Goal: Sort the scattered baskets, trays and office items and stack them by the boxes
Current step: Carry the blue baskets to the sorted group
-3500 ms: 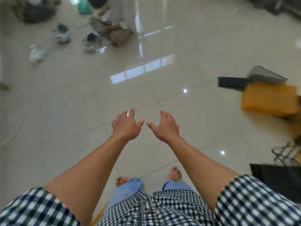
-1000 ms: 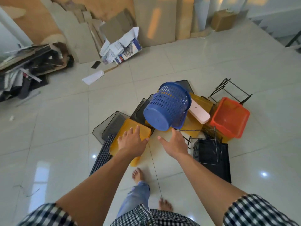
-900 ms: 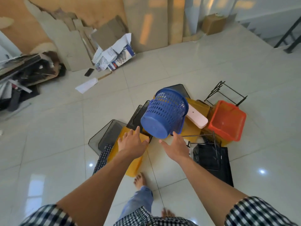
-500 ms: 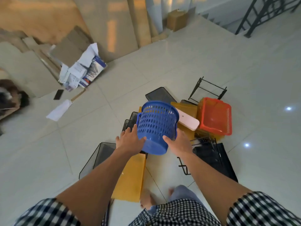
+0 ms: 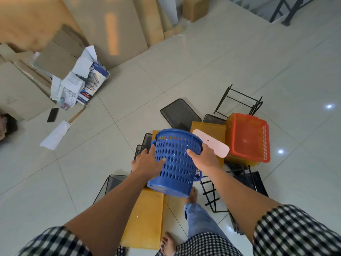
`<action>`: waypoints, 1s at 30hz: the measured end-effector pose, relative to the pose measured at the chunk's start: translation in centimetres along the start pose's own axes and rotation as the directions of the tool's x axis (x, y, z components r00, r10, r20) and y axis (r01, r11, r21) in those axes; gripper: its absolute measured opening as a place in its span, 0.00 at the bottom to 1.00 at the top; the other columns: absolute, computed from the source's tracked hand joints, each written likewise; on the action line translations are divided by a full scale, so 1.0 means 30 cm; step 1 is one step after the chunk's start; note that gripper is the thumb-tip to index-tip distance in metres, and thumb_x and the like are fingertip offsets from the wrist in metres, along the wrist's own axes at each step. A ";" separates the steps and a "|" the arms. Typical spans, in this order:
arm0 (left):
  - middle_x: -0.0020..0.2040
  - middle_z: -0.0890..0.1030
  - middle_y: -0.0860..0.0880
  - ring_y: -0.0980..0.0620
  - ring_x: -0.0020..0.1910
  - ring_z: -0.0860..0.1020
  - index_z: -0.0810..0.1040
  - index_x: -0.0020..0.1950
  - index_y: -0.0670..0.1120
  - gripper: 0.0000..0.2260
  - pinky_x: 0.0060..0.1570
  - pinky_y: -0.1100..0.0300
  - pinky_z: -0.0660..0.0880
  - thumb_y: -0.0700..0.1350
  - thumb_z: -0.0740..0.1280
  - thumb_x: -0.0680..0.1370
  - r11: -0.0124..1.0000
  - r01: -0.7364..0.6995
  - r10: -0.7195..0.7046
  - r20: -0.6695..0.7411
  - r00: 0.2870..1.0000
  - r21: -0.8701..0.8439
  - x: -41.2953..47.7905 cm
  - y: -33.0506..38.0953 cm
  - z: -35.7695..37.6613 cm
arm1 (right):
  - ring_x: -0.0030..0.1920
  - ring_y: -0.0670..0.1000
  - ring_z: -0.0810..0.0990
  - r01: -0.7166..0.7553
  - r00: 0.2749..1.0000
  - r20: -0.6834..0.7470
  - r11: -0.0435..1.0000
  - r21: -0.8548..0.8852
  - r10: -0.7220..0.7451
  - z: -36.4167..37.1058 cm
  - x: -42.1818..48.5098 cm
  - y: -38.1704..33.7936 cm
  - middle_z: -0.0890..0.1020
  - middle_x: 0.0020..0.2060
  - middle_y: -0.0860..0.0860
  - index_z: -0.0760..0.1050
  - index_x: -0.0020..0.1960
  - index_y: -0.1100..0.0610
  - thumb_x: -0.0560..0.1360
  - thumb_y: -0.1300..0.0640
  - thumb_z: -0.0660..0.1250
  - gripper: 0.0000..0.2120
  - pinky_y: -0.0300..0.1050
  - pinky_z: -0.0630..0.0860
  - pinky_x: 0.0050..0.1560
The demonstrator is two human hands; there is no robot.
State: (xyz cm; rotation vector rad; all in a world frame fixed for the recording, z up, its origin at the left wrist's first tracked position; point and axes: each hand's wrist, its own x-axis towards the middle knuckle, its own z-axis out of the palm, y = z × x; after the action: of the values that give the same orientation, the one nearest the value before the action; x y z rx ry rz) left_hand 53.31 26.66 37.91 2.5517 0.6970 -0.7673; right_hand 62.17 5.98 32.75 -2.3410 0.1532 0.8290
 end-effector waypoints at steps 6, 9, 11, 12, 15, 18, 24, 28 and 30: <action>0.74 0.69 0.39 0.37 0.68 0.73 0.47 0.83 0.51 0.37 0.66 0.41 0.72 0.64 0.60 0.81 0.973 0.127 -0.099 0.149 0.984 -0.192 0.298 0.071 -0.022 | 0.73 0.61 0.70 -0.181 0.982 0.072 0.979 0.092 0.174 -0.024 0.280 -0.042 0.65 0.77 0.57 0.55 0.81 0.54 0.76 0.30 0.63 0.43 0.54 0.72 0.66; 0.74 0.69 0.39 0.38 0.66 0.74 0.47 0.83 0.49 0.37 0.64 0.44 0.73 0.64 0.59 0.81 0.953 0.187 -0.143 0.190 0.971 -0.239 0.436 0.096 -0.020 | 0.72 0.61 0.70 -0.304 0.951 0.103 0.937 0.174 0.290 -0.015 0.406 -0.038 0.67 0.76 0.57 0.56 0.80 0.56 0.78 0.32 0.62 0.41 0.52 0.70 0.65; 0.73 0.71 0.39 0.40 0.61 0.77 0.48 0.83 0.49 0.37 0.57 0.48 0.75 0.64 0.59 0.81 0.942 0.207 -0.158 0.196 0.968 -0.263 0.520 0.108 -0.014 | 0.73 0.61 0.69 -0.381 0.924 0.129 0.895 0.233 0.360 -0.008 0.483 -0.033 0.67 0.77 0.57 0.56 0.81 0.58 0.78 0.33 0.62 0.41 0.53 0.69 0.67; 0.72 0.72 0.40 0.42 0.57 0.78 0.49 0.83 0.49 0.37 0.52 0.50 0.74 0.64 0.59 0.81 0.938 0.212 -0.161 0.196 0.967 -0.274 0.565 0.114 -0.009 | 0.73 0.61 0.69 -0.414 0.910 0.143 0.873 0.257 0.389 -0.003 0.524 -0.030 0.67 0.76 0.57 0.56 0.81 0.58 0.78 0.34 0.62 0.41 0.53 0.69 0.67; 0.60 0.78 0.45 0.50 0.45 0.78 0.50 0.83 0.48 0.36 0.45 0.57 0.71 0.64 0.59 0.81 0.922 0.232 -0.174 0.205 0.963 -0.309 0.689 0.120 0.011 | 0.70 0.61 0.71 -0.491 0.871 0.184 0.805 0.333 0.455 0.016 0.626 -0.012 0.70 0.74 0.57 0.59 0.79 0.56 0.79 0.35 0.62 0.38 0.55 0.71 0.66; 0.71 0.73 0.43 0.42 0.64 0.76 0.52 0.83 0.47 0.36 0.60 0.52 0.71 0.64 0.59 0.81 0.891 0.283 -0.207 0.236 0.949 -0.356 0.821 0.112 0.059 | 0.64 0.57 0.74 -0.527 0.847 0.212 0.720 0.452 0.487 0.042 0.711 0.022 0.74 0.67 0.54 0.64 0.74 0.51 0.79 0.36 0.63 0.29 0.58 0.72 0.66; 0.42 0.72 0.47 0.51 0.37 0.70 0.73 0.63 0.42 0.25 0.41 0.55 0.68 0.63 0.58 0.82 0.660 0.531 -0.422 0.322 0.847 -0.531 1.004 0.121 0.173 | 0.72 0.58 0.70 -0.685 0.728 0.412 0.555 0.472 0.548 0.101 0.826 0.065 0.69 0.74 0.53 0.62 0.78 0.49 0.80 0.37 0.63 0.31 0.60 0.68 0.72; 0.39 0.67 0.49 0.52 0.35 0.66 0.67 0.73 0.41 0.30 0.37 0.56 0.66 0.63 0.59 0.82 0.556 0.600 -0.472 0.375 0.798 -0.575 1.033 0.114 0.238 | 0.72 0.60 0.70 -0.763 0.646 0.477 0.491 0.420 0.596 0.141 0.852 0.077 0.69 0.75 0.56 0.61 0.78 0.54 0.79 0.37 0.65 0.35 0.61 0.68 0.72; 0.39 0.66 0.50 0.53 0.34 0.65 0.62 0.78 0.44 0.31 0.32 0.58 0.62 0.63 0.59 0.82 0.536 0.608 -0.479 0.383 0.790 -0.586 1.028 0.129 0.244 | 0.68 0.61 0.74 -0.768 0.640 0.466 0.479 0.426 0.611 0.157 0.846 0.078 0.73 0.71 0.57 0.63 0.77 0.55 0.77 0.36 0.67 0.37 0.61 0.71 0.69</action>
State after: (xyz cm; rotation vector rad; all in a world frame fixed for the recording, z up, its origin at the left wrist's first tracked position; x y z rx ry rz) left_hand 74.95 30.67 14.78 1.5419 1.4502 -0.7141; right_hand 79.13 9.49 13.48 -1.4855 1.1684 1.2301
